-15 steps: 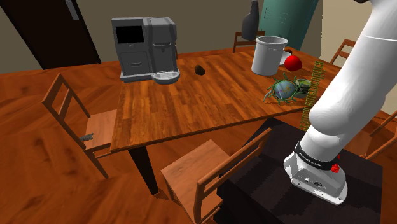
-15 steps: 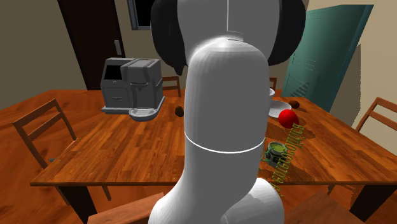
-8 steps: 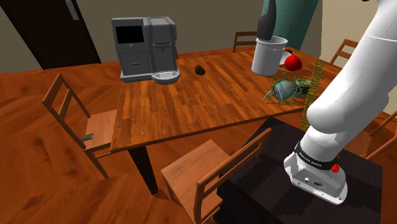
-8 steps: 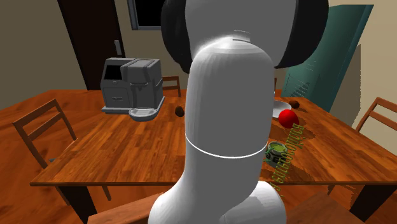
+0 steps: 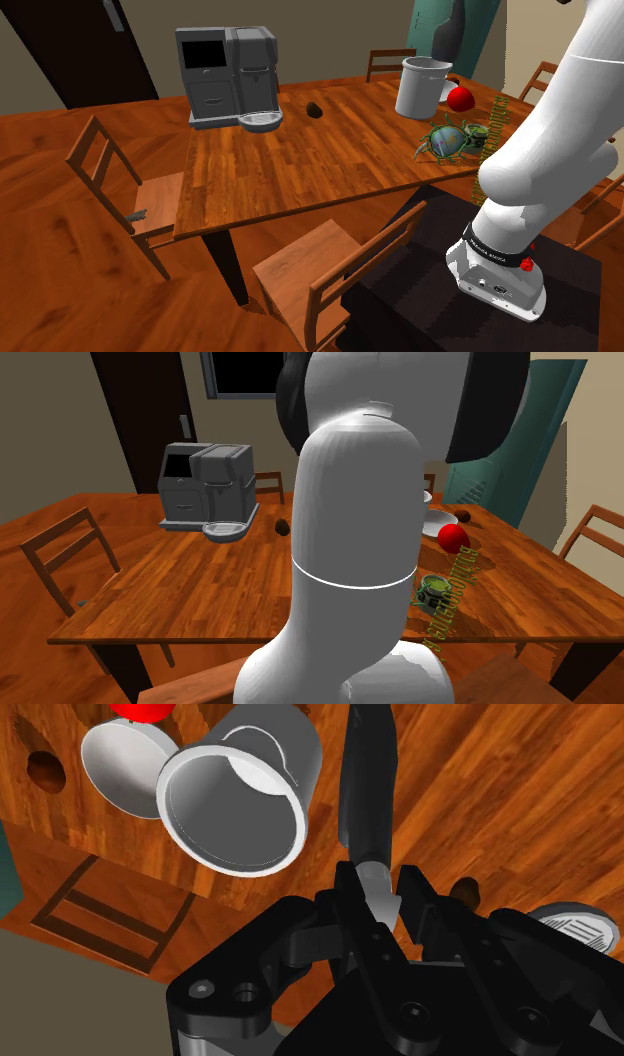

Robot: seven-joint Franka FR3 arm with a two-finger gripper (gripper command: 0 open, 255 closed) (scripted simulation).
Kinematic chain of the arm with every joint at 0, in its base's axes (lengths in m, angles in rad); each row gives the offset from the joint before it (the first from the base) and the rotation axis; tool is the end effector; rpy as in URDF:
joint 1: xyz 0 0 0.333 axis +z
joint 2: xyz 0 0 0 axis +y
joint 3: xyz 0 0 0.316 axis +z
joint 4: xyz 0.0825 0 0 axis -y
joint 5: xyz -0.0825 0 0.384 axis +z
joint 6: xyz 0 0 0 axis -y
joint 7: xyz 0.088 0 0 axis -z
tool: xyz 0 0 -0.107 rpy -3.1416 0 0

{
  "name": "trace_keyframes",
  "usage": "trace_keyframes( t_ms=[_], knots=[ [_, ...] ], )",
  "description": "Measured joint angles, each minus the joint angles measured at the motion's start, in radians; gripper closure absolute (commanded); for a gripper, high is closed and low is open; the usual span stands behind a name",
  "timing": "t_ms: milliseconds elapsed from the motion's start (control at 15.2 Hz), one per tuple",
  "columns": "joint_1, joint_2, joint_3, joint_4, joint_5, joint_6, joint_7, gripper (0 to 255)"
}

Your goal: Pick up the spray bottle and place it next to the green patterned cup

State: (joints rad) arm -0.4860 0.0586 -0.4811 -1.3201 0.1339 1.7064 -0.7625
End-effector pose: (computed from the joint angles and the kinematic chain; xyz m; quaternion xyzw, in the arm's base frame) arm 0.3471 -0.4616 0.7291 0.9800 -0.0959 0.1484 0.0915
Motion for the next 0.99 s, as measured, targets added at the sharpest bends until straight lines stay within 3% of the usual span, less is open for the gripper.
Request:
trace_keyframes(
  t_ms=[990],
  knots=[
    [0.009,-0.095,0.008,-0.301,-0.042,0.217,-0.014,255]
  ],
)
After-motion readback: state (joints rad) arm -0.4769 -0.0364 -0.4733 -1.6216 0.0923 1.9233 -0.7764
